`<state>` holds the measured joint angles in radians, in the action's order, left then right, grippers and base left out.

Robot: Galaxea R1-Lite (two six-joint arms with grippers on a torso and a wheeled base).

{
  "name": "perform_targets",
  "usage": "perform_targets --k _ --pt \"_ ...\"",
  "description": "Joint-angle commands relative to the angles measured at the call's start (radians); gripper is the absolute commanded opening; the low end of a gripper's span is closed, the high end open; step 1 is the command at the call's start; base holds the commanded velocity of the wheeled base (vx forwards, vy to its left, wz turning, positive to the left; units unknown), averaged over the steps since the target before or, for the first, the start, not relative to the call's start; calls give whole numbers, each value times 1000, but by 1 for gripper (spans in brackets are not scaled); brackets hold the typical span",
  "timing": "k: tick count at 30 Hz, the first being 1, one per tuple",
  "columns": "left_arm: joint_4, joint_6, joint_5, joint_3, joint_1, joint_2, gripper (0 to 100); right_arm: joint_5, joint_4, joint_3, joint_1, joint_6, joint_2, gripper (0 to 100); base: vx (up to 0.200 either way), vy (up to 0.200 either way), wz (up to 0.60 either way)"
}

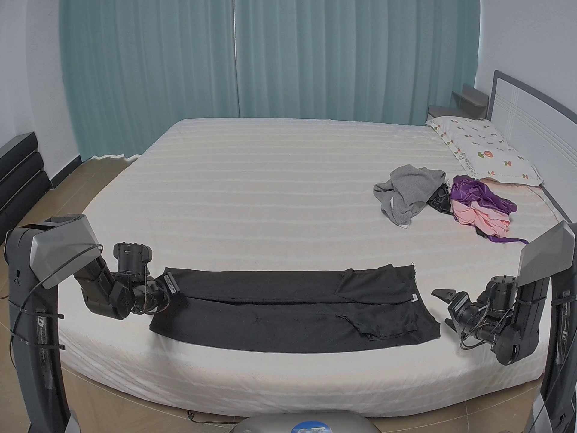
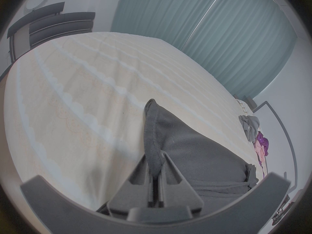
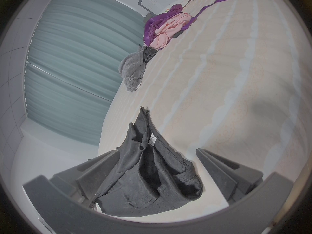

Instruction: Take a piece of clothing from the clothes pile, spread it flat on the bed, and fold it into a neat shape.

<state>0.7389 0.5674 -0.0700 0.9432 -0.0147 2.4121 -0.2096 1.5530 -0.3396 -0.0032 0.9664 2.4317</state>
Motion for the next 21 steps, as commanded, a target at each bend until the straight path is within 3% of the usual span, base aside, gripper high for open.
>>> perform_targets --k 1,4,10,21 --pt "0 2 -1 -6 -5 -18 0 -1 13 -1 0 0 0 100 0 0 0" --pt "0 8 1 -3 -8 -13 0 -2 13 -4 -3 2 -3 100 0 0 0" --pt "0 17 1 9 -8 -11 0 -1 13 -4 -4 0 -2 100 -200 0 0" --pt "-3 77 3 54 -25 -8 0 -1 13 -4 0 -3 1 100 0 0 0"
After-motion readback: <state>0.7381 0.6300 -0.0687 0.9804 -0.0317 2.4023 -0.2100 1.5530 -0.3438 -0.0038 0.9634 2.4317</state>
